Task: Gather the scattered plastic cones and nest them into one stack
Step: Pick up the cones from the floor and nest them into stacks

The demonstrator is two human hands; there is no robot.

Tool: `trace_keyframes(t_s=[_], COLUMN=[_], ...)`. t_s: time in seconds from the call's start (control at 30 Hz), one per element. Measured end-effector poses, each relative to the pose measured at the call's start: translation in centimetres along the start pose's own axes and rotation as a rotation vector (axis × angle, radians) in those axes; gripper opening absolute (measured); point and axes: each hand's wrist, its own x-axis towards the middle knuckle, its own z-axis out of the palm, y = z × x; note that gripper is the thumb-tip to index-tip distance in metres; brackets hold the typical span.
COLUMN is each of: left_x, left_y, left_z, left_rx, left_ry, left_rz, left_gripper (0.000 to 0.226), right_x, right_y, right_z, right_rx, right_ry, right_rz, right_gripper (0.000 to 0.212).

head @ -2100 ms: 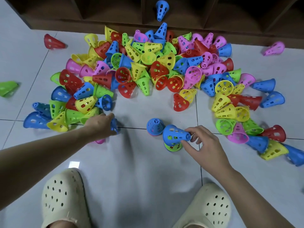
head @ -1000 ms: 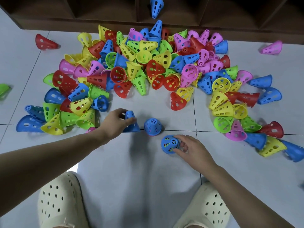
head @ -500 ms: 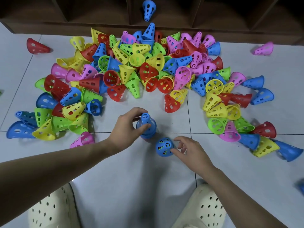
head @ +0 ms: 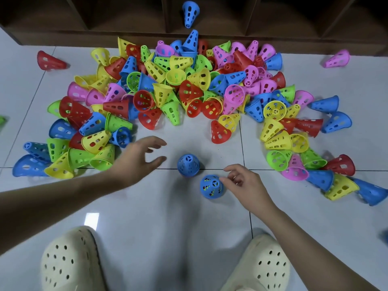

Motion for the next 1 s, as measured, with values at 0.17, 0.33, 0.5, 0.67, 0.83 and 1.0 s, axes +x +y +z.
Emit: trace_keyframes(t_s=[0.17, 0.33, 0.5, 0.67, 0.83, 1.0], left_x=[-3.3, -6.2, -7.2, -7.4, -7.0, -3.1], left_y=[-4.2, -8.2, -12.2, -14.5, -12.9, -7.0], left_z=[-6.5, -7.2, -4.7, -2.1, -0.2, -0.6], left_rx=[0.091, 0.201, 0.367, 0.423, 0.272, 0.080], left_ry=[0.056, -0.091, -0.290, -0.252, -0.185, -0.136], left_rz=[-0.128, -0.279, -0.350, -0.316, -0.261, -0.125], left_gripper=[0.035, 0.053, 0.083, 0.067, 0.068, 0.081], right_x=[0.6, 1.6, 3.1, 4.9, 7.8, 11.3], right_y=[-1.4, -2.9, -4.3, -4.5, -3.0, -1.4], right_z=[0.5, 1.6, 2.7, 3.0, 2.0, 0.4], right_rx=[0.114, 0.120, 0.074, -0.090, -0.151, -0.259], right_ry=[0.026, 0.028, 0.012, 0.077, 0.213, 0.298], right_rz=[0.011, -0.042, -0.065, -0.143, -0.131, -0.110], right_gripper=[0.013, 0.012, 0.012, 0.007, 0.010, 0.040])
